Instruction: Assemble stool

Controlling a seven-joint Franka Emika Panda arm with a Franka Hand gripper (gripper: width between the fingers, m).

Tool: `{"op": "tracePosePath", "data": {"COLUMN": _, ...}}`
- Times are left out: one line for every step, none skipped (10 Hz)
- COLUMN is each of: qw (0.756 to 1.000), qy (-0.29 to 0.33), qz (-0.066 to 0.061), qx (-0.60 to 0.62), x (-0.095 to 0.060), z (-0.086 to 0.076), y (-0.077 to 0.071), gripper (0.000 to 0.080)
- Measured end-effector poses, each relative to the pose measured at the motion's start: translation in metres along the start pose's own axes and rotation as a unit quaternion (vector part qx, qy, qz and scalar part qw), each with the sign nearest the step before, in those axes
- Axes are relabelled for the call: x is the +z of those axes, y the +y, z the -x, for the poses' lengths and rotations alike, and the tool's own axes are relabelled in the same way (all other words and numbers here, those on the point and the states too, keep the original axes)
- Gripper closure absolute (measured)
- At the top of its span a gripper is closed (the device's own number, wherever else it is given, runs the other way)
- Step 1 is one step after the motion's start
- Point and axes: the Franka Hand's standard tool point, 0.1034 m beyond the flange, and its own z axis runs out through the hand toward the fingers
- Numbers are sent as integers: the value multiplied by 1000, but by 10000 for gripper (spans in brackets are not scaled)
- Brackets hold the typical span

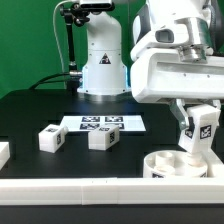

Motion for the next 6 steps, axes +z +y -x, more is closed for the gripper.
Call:
{"op": "tracePosePath", "data": {"qw": 1000, "qy": 1, "qz": 0, "qx": 0, "x": 0, "z": 0, "y": 0, "gripper": 478}}
{"op": "tracePosePath", "data": {"qw": 1000, "qy": 1, "qz": 0, "qx": 0, "x": 0, "z": 0, "y": 0, "gripper": 478}}
{"op": "tracePosePath", "data": {"qw": 1000, "qy": 1, "qz": 0, "qx": 0, "x": 0, "z": 0, "y": 0, "gripper": 478}}
{"op": "tracePosePath", "data": {"qw": 1000, "qy": 1, "qz": 0, "qx": -1, "x": 0, "z": 0, "y": -1, "gripper": 478}}
{"op": "tracePosePath", "data": {"qw": 1000, "qy": 1, "qz": 0, "qx": -1, "x": 1, "z": -1, "y": -1, "gripper": 478}}
{"op": "tracePosePath", "data": {"qw": 1000, "qy": 0, "qz": -1, "qx": -1, "x": 1, "z": -1, "y": -2, "gripper": 478}}
